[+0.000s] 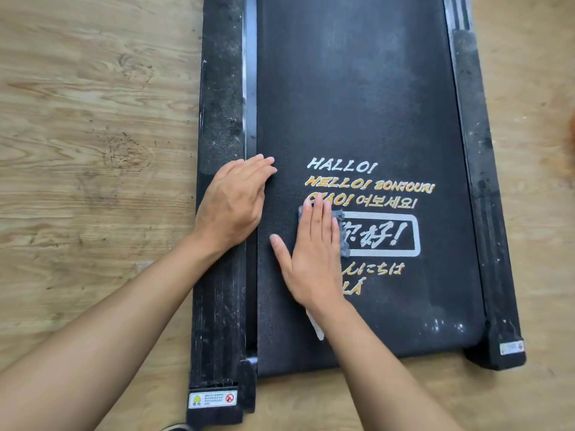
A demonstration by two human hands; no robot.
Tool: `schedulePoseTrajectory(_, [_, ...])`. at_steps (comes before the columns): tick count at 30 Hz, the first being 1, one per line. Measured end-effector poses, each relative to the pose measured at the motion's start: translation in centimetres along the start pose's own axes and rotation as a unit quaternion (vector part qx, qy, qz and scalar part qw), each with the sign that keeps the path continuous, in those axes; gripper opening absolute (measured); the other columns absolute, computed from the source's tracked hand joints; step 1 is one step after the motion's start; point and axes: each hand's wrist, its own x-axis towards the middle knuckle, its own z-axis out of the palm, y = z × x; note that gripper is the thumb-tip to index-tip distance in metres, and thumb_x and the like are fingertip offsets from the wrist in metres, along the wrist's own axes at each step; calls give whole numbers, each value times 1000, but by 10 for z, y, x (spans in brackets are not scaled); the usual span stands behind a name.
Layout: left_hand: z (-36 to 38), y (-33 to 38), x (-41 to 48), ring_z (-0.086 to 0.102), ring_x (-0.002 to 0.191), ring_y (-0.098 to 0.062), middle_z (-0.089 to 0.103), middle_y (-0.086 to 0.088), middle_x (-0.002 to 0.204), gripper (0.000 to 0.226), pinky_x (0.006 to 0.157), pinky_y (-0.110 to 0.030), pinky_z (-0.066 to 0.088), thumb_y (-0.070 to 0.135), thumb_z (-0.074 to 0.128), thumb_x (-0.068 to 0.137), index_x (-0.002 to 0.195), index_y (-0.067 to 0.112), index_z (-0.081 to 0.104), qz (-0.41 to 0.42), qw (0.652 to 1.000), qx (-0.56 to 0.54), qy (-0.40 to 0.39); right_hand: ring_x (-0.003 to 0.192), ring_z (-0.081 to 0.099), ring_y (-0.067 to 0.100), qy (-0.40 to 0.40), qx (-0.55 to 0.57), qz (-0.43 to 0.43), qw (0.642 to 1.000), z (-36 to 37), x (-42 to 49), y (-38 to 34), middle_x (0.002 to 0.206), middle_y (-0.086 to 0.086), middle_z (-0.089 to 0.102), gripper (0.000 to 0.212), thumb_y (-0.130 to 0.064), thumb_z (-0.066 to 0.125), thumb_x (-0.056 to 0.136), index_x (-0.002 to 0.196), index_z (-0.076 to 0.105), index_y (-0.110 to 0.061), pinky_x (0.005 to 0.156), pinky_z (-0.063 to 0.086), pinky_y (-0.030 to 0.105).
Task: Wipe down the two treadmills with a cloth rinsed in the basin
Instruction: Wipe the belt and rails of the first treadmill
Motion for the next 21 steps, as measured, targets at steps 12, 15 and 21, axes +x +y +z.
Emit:
schedulePoseTrajectory(12, [-3, 5, -1, 50, 146, -20, 57, -3, 155, 46, 122, -40, 32, 6, 49, 100, 145, 11, 58, 2, 999, 37, -34, 161, 12, 29, -60, -53, -40, 996, 32, -200, 44, 175, 12, 7, 89, -67, 36, 103, 165, 20, -5, 128, 11, 43])
schedulePoseTrajectory(15, [-2, 6, -1, 49, 147, -21, 56, -3, 156, 46, 123, -40, 31, 7, 48, 100, 145, 11, 58, 6, 998, 52, -40, 163, 2, 25, -56, -37, -54, 996, 21, -141, 45, 176, 11, 1, 91, -68, 35, 103, 167, 11, -7, 129, 10, 45])
schedulePoseTrajectory(21, [9, 38, -10, 32, 157, -34, 36, -19, 167, 55, 129, -51, 20, 31, 38, 108, 154, 2, 45, -31, 986, 138, -87, 162, -10, 20, 20, -28, 16, 999, -10, 28, 50, 176, 8, -5, 91, -71, 24, 103, 167, 3, -10, 131, 2, 44])
